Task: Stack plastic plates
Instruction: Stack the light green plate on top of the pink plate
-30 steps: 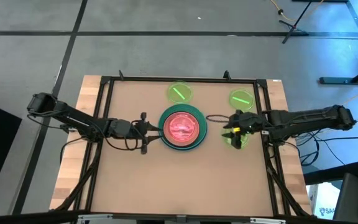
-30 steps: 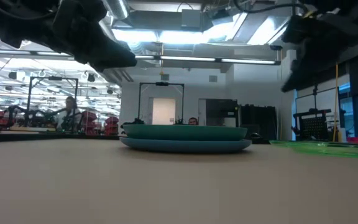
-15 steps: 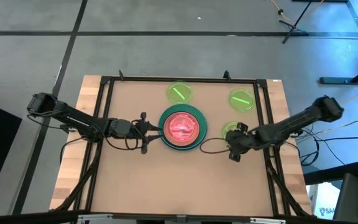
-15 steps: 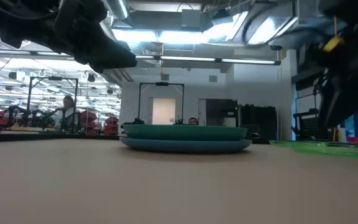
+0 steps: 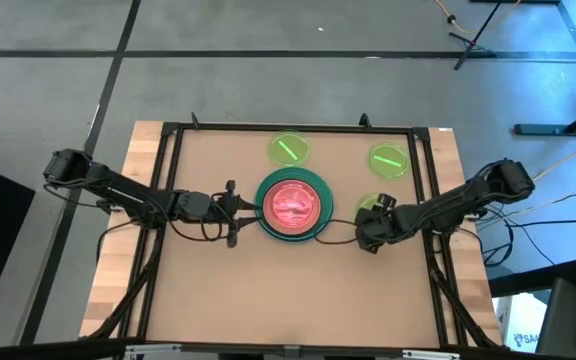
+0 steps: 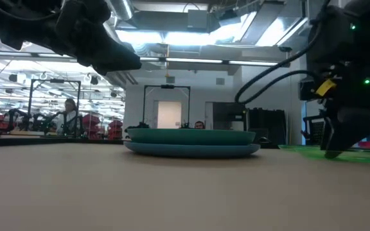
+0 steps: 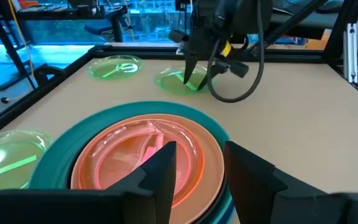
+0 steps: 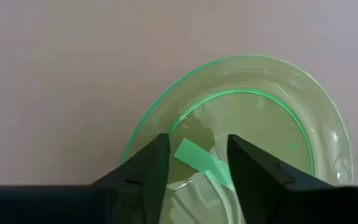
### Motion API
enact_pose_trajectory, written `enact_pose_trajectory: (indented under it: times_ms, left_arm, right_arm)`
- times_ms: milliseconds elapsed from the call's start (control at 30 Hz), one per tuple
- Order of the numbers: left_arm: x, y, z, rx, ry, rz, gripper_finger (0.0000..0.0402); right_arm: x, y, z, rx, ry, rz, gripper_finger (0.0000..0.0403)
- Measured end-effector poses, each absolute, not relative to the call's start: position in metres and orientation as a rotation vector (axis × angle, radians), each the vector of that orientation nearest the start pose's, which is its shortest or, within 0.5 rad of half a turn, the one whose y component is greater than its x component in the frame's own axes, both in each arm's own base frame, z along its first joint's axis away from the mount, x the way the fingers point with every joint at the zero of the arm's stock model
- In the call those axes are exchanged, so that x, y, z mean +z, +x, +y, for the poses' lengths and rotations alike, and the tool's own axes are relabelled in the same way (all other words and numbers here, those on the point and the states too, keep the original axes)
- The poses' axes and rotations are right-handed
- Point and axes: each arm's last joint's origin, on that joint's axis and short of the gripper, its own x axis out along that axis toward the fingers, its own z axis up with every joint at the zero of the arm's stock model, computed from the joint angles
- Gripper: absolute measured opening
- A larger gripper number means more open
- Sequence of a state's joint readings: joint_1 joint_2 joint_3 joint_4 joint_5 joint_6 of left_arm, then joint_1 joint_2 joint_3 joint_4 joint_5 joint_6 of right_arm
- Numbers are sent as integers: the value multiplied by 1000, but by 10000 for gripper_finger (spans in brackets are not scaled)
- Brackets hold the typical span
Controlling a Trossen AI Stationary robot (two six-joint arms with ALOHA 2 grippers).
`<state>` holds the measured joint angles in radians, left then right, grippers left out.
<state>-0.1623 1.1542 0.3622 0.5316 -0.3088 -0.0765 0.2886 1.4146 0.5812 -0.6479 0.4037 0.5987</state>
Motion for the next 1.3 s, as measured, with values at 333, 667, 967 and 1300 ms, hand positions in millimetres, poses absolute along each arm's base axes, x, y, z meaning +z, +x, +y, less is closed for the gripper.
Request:
enact_pose_trajectory:
  times_ms: [333, 667, 967, 1300]
  left_arm:
    - [188, 219, -27, 153, -16, 247, 128]
    - [188, 219, -27, 154, -16, 247, 128]
    - [188, 219, -27, 153, -16, 247, 128]
    - [188, 219, -27, 154, -16, 247, 128]
  right_arm:
    - [127, 189, 43, -495, -67, 1312, 16]
    - [126, 189, 43, -458, -122, 1326, 4]
    - [131, 187, 43, -446, -120, 1321, 1]
    - [140, 185, 42, -444, -104, 1276, 0]
